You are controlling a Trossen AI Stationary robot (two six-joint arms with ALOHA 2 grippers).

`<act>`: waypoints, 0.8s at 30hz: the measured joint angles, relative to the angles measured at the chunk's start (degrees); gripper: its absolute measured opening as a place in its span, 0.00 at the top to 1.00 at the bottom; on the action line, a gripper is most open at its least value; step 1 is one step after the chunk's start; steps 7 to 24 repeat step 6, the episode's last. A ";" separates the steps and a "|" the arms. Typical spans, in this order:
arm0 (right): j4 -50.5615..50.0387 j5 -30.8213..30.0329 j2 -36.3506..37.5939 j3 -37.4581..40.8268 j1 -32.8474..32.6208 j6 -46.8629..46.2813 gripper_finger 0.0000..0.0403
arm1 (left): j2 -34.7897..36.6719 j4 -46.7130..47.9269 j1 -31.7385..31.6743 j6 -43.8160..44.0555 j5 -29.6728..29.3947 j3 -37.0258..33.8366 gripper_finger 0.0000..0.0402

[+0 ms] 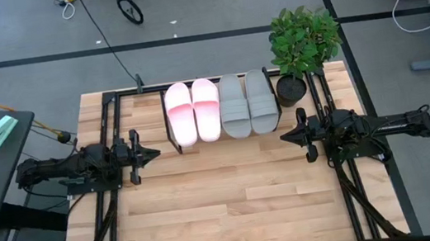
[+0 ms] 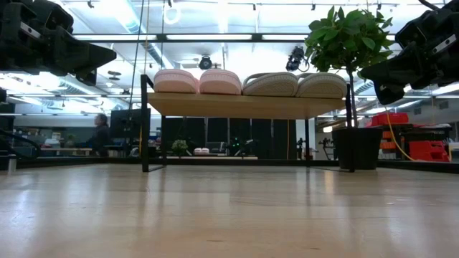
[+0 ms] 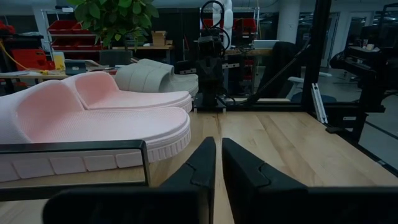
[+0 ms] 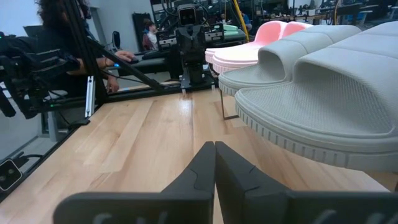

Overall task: Pick and place slides into the shelf
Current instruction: Return to Home Position

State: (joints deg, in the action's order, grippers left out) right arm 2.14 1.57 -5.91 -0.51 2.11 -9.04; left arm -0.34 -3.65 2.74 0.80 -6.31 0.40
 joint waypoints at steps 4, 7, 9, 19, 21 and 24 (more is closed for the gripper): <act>0.00 0.00 0.00 0.00 0.00 -0.02 0.97 | -0.02 -0.01 0.02 0.00 0.00 0.00 0.94; 0.00 0.00 0.00 0.00 0.01 0.00 0.97 | 0.00 -0.01 0.02 0.00 0.00 0.00 0.95; 0.00 0.00 0.00 0.00 0.01 0.00 0.97 | 0.00 -0.01 0.02 0.00 0.00 0.00 0.95; 0.00 0.00 0.00 0.00 0.01 0.00 0.97 | 0.00 -0.01 0.02 0.00 0.00 0.00 0.95; 0.00 0.00 0.00 0.00 0.01 0.00 0.97 | 0.00 -0.01 0.02 0.00 0.00 0.00 0.95; 0.00 0.00 0.00 0.00 0.01 0.00 0.97 | 0.00 -0.01 0.02 0.00 0.00 0.00 0.95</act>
